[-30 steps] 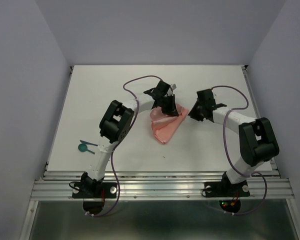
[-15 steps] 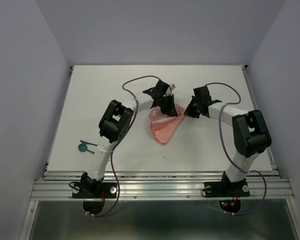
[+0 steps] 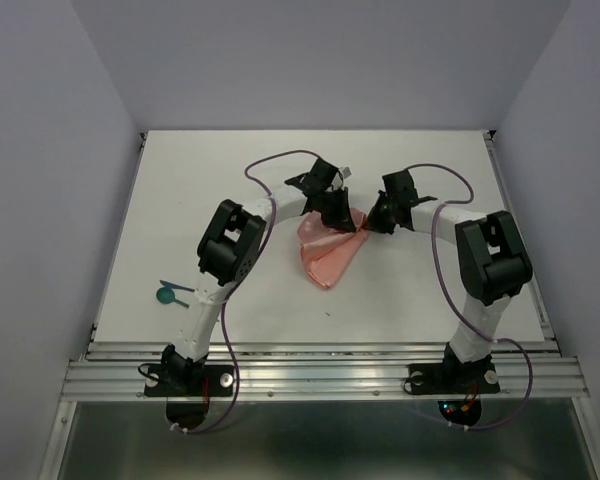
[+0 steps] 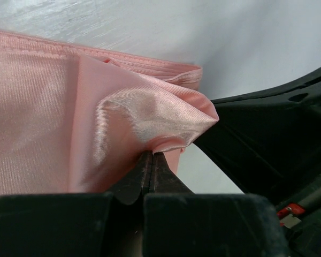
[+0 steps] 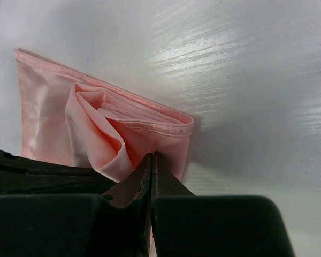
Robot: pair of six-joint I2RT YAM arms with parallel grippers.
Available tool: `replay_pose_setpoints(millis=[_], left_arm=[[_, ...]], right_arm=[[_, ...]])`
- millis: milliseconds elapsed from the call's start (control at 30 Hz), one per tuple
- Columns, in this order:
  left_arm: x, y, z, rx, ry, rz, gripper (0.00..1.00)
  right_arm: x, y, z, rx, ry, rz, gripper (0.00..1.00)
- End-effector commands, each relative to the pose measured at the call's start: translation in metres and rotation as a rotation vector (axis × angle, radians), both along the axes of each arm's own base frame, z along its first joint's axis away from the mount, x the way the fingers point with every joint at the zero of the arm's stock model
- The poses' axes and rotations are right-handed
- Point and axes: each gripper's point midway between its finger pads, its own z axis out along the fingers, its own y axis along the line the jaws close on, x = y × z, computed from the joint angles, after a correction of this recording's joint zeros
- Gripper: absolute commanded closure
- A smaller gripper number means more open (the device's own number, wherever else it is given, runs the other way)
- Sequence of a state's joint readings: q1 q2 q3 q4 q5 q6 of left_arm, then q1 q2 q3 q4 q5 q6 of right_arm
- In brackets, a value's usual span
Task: Fold the napkin into a case and place the utensils inside
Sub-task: Fold the 2/3-rectangle-folded napkin at the center of the board.
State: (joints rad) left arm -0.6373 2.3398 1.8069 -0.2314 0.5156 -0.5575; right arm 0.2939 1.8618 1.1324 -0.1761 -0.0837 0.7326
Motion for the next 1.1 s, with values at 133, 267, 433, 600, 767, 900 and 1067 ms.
replay_pose_setpoints(millis=[133, 267, 433, 600, 767, 900, 1067], left_arm=[[0.013, -0.013, 0.088, -0.135, -0.115, -0.034, 1.0], [0.014, -0.015, 0.09, -0.141, -0.107, -0.035, 1.0], [0.012, -0.017, 0.076, -0.143, -0.047, 0.01, 1.0], [0.017, -0.015, 0.057, -0.114, -0.028, 0.056, 1.0], [0.021, -0.011, 0.038, -0.084, -0.01, 0.096, 1.0], [0.022, -0.01, 0.024, -0.059, -0.002, 0.097, 1.0], [0.018, -0.007, 0.008, -0.031, 0.012, 0.076, 1.0]], right_arm=[[0.023, 0.009, 0.01, 0.043, -0.049, 0.001, 0.99], [0.022, 0.009, 0.003, 0.052, -0.026, -0.014, 0.99], [0.023, 0.011, 0.001, 0.068, -0.014, -0.033, 0.99], [0.023, 0.012, 0.0, 0.081, -0.008, -0.045, 0.99], [0.021, 0.012, 0.001, 0.088, -0.007, -0.051, 0.99], [0.019, 0.011, 0.006, 0.091, -0.017, -0.051, 0.99], [0.019, 0.006, 0.021, 0.077, -0.056, -0.067, 0.99]])
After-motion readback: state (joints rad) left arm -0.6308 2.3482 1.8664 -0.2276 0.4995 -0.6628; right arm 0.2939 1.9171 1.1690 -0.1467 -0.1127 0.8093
